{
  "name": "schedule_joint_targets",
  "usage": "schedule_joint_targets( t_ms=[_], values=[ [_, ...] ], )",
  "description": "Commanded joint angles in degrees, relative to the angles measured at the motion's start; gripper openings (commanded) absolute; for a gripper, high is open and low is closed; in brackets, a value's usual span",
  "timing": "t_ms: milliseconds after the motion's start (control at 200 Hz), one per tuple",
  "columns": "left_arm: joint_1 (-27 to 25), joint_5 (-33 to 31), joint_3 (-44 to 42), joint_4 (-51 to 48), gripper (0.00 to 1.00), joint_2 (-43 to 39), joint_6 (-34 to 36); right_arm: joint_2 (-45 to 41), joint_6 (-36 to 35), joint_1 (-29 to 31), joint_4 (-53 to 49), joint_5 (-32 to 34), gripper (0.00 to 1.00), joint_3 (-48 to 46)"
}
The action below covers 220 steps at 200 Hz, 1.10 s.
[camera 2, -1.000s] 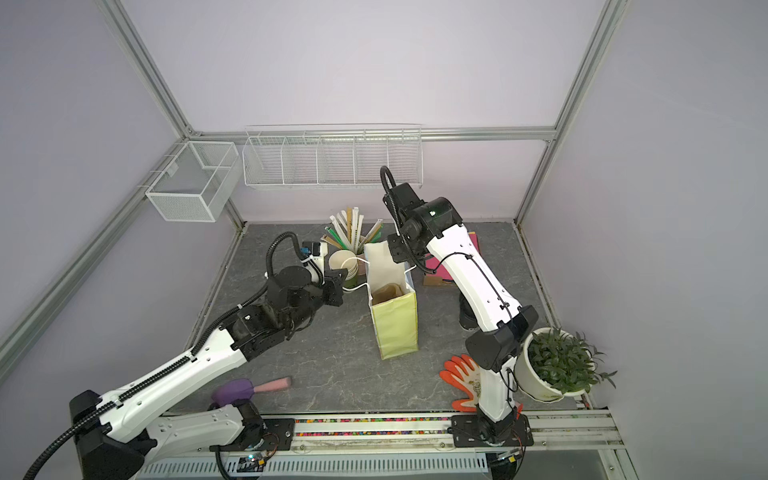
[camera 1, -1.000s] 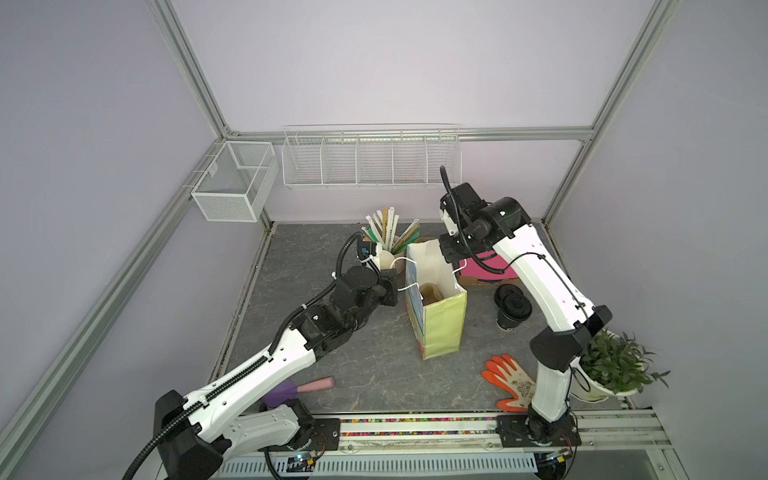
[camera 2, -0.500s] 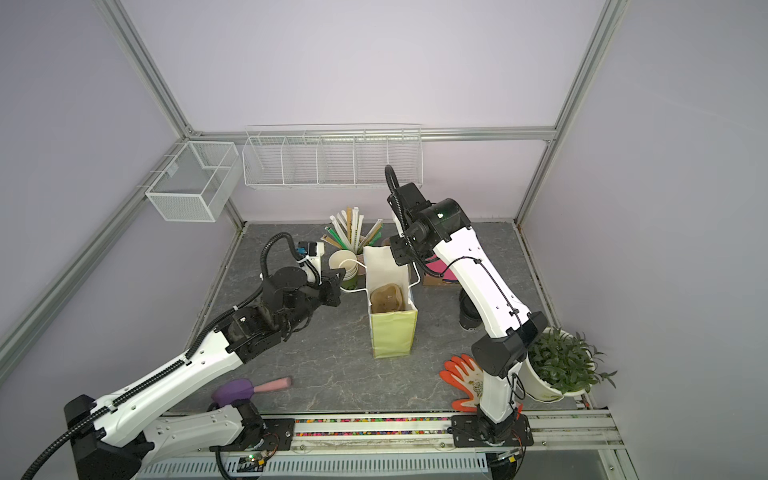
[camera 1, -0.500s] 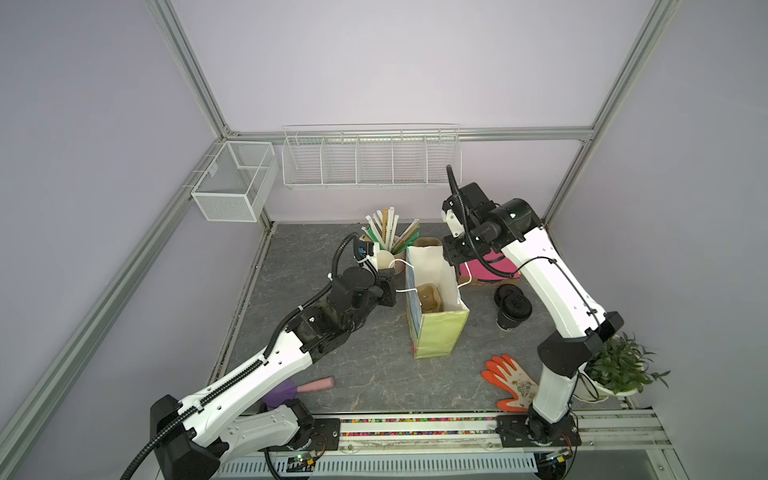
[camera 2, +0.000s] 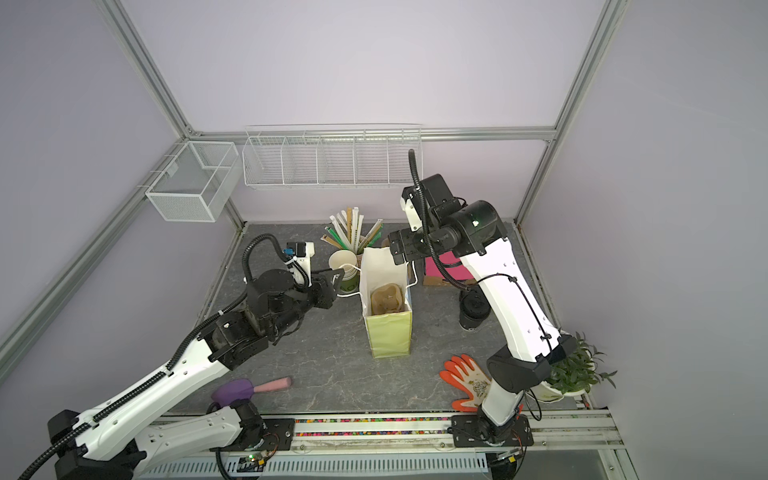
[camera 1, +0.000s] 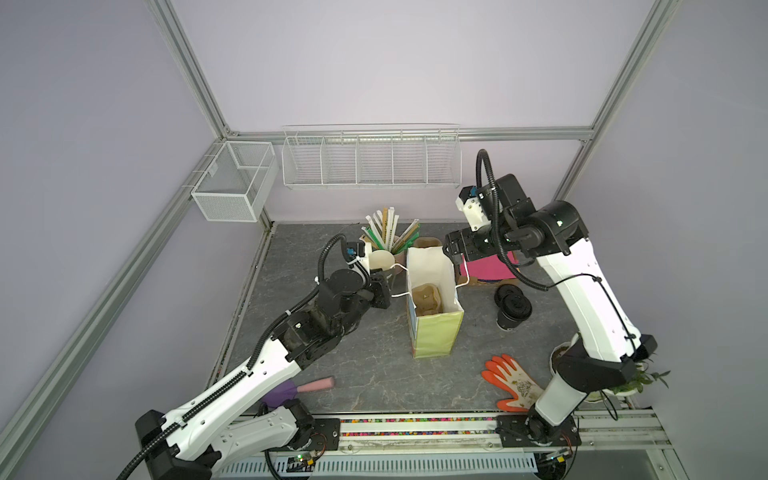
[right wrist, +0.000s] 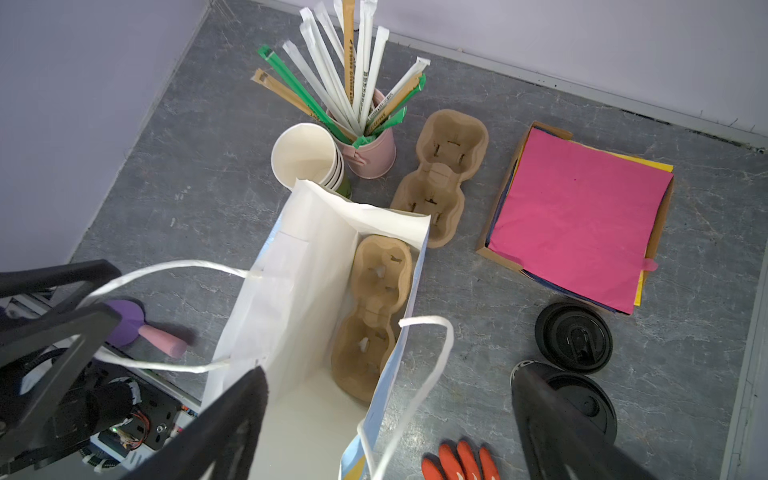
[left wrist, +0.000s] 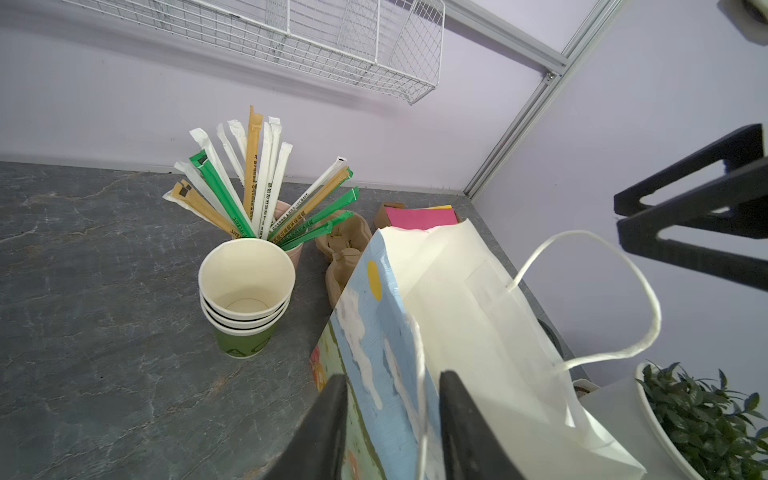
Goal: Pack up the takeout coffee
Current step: 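Move the right gripper toward the black coffee cups beside the pink paper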
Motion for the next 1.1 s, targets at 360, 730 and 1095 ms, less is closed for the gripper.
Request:
schedule_joint_targets(
  t_ms=[360, 730, 1095],
  values=[
    [0.34, 1.30, -0.89, -2.93, 0.27, -2.79, -0.66, -9.63, 3.53, -0.11, 7.13, -1.79, 0.43, -19.36],
    [0.27, 0.49, -3.56, -3.26, 0.00, -3.03, -1.20, -16.39, 5.25, -2.12, 14.86, 0.10, 0.08, -35.39],
    [0.30, 0.77, -9.07, -1.55, 0.00, -4.12, -4.32, -17.92, 5.24, -4.78, 25.08, -10.07, 0.07, -49.22]
  ],
)
